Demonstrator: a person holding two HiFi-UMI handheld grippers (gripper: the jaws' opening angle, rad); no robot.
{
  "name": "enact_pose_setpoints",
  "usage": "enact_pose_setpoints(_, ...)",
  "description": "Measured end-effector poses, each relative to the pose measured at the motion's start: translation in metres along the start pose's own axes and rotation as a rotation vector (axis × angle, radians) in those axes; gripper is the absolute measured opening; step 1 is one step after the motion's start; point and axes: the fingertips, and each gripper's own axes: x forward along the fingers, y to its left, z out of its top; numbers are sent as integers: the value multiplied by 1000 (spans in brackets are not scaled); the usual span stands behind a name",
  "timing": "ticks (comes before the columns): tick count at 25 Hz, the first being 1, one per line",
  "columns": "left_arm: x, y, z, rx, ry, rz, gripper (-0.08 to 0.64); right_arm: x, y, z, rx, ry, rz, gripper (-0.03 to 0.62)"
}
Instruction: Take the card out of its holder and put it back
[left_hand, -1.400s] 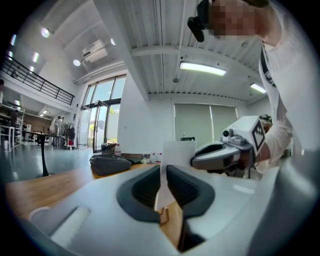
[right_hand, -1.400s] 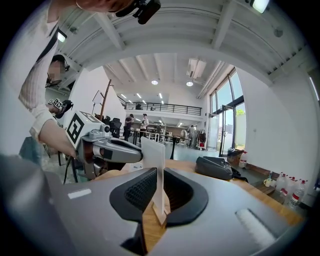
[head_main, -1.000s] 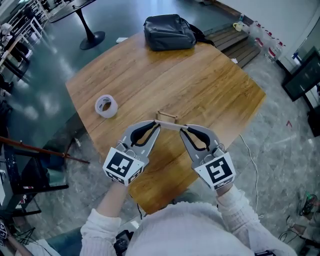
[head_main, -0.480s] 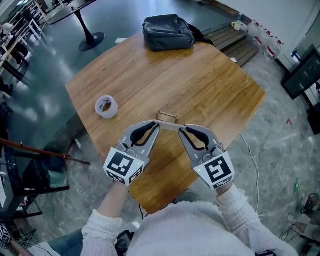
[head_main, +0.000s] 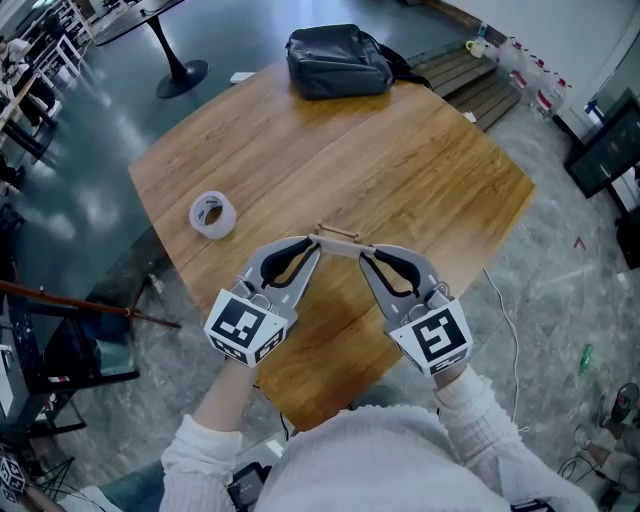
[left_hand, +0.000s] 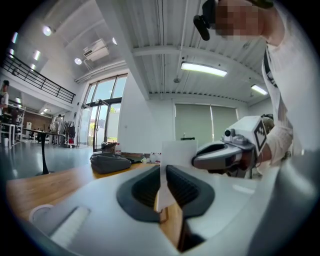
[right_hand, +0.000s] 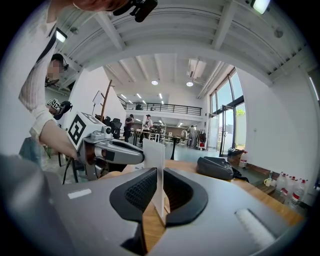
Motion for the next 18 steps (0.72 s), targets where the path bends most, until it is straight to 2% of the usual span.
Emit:
enact_pose_setpoints(7,18,24,-5,2,-3,3,43,24,-16,-4,-31,-2,12,35)
enact_pose_setpoints(18,58,58,-27,-19,1,-10,43,61,-43,-32,3,16,5,32)
